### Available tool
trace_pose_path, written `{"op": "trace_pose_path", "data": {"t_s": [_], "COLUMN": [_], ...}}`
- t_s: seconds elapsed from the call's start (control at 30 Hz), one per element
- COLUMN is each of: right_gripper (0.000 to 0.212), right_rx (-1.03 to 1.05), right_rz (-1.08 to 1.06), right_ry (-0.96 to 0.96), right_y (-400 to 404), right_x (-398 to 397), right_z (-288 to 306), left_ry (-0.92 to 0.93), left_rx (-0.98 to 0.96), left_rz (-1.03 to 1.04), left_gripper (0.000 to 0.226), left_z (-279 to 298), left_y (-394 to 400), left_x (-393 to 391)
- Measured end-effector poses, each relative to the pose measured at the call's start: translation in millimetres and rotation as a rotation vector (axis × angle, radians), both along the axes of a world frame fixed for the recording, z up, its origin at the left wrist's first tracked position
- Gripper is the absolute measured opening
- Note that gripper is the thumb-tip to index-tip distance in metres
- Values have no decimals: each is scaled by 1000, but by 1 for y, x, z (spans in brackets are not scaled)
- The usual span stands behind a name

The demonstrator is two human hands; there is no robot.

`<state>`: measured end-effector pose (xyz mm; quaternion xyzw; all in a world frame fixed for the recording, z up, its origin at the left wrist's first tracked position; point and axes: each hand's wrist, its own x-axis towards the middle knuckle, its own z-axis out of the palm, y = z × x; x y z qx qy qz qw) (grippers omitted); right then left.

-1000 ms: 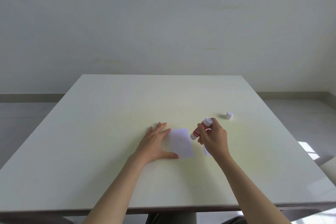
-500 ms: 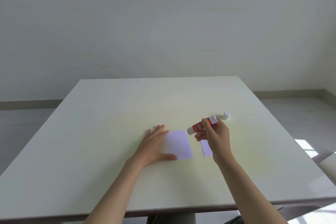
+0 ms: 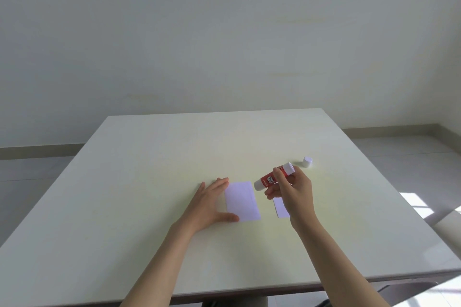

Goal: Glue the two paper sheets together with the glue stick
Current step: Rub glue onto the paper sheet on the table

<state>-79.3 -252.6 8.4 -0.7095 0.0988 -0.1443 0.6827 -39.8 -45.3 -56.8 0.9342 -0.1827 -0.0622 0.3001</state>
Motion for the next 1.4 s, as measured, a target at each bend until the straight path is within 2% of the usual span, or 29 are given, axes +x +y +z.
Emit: {"op": "trace_pose_path", "data": {"t_s": [0.17, 0.27, 0.33, 0.4, 0.47, 0.53, 0.63, 0.7, 0.83, 1.17, 1.27, 1.33, 1.4], "right_gripper": [20, 22, 20, 13, 15, 17, 15, 18, 23, 23, 25, 19, 11], "right_rx": [17, 97, 248, 521, 822, 1032, 1186, 1242, 1133, 969, 800, 647, 510], "right_rz": [-4, 6, 21, 38, 39, 57, 119, 139, 187, 248, 237, 198, 149], "right_ry": [0, 21, 54, 94, 149, 205, 273, 290, 341, 377, 382, 353, 304], "right_y": [1, 0, 0, 2, 9, 17, 30, 35, 39, 50, 47, 38, 22], "right_x": [-2, -2, -2, -2, -3, -5, -8, -9, -10, -14, -15, -14, -9], "right_z": [3, 5, 7, 9, 9, 7, 4, 3, 3, -6, -11, -12, -11], "left_ry": [20, 40, 21, -24, -70, -75, -14, 44, 91, 48, 13, -13, -68], "left_rx": [-43, -143, -214, -319, -459, -588, -760, -895, -1070, -1122, -1130, -1140, -1109], "left_rz": [7, 28, 53, 97, 153, 173, 183, 205, 208, 417, 409, 374, 339], "left_gripper": [102, 99, 93, 82, 66, 49, 33, 32, 29, 14, 13, 8, 12], "left_z": [1, 5, 11, 17, 25, 32, 36, 36, 34, 28, 32, 40, 47], "left_y": [1, 1, -1, -6, -17, -32, -54, -62, -63, -67, -64, -56, -42], "left_x": [0, 0, -1, -2, -8, -15, -27, -33, -38, -33, -29, -24, -16]}}
